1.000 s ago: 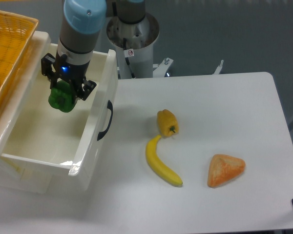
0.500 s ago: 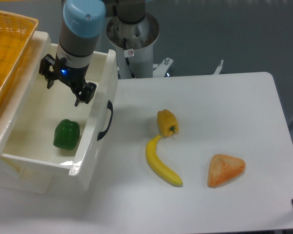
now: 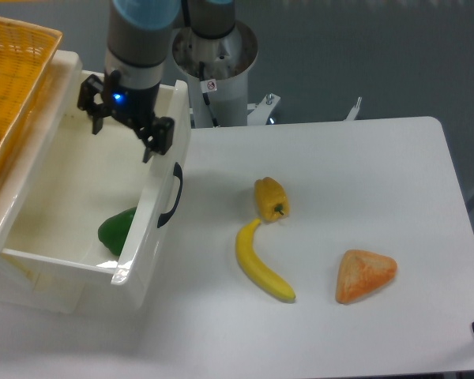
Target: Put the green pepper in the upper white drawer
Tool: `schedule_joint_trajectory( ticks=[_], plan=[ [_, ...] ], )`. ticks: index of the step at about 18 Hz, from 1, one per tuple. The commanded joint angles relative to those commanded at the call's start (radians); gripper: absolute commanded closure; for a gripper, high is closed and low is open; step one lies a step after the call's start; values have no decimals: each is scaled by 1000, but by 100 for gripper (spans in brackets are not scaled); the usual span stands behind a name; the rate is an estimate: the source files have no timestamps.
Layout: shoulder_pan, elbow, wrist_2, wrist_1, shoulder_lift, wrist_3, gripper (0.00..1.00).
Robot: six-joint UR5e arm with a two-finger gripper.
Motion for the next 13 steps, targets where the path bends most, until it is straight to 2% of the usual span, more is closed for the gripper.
schedule_joint_trajectory(
  ticks=[8, 11, 13],
  plan=[
    [176, -8, 12, 61, 9, 29, 0],
    [201, -26, 79, 52, 8, 144, 0],
    [204, -38, 150, 49, 3, 152, 0]
  ],
)
